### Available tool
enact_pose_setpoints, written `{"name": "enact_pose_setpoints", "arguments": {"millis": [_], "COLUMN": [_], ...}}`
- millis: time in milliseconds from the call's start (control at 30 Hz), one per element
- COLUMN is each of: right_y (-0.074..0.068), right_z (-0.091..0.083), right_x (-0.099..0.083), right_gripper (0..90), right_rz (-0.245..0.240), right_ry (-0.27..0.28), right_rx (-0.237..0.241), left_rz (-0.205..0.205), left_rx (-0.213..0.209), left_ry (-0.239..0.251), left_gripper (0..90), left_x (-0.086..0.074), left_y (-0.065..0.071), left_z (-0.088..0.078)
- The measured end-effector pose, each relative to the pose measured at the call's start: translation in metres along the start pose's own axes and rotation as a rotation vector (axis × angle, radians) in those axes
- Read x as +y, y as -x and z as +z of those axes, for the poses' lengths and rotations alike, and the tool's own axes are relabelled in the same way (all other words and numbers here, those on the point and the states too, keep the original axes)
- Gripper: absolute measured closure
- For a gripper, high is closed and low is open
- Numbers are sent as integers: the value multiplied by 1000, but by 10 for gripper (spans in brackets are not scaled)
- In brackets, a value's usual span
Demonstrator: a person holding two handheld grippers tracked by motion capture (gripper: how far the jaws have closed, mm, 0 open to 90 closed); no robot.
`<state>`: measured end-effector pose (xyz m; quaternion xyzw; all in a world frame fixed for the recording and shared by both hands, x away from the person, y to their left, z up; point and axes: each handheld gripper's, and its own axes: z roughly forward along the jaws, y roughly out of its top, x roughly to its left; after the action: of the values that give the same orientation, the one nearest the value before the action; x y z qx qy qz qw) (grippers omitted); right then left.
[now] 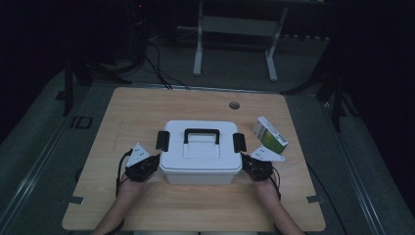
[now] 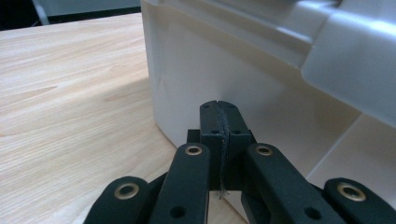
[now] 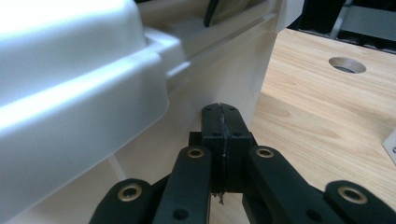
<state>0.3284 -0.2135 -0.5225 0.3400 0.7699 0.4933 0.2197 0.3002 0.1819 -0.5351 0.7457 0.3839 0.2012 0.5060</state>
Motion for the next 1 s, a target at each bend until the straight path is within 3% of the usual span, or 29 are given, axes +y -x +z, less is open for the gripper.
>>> {"name": "enact_pose_setpoints", "arguments": {"millis": [267,533,867,1000], "right_y": [2,2,2,4], "right_z": [-17,-36,-60,-67], "right_x": [-8,-16,-25,-28], "right_gripper": [900,900,900,900], "right_rz": [25,24,38,45], "right_ry": [4,9,10,11], "right_rx": [-11,-27,-37,-39], "left_rz": [-2,24,54,49], "left_rx": [-31,-73,-94,-118], "left_ry": [5,0,-1,2], "left_gripper": [900,900,900,900], "left_x": [-3,-4,-5,-6], "left_y": [15,32,49,55], "left_z": [0,0,1,2]}}
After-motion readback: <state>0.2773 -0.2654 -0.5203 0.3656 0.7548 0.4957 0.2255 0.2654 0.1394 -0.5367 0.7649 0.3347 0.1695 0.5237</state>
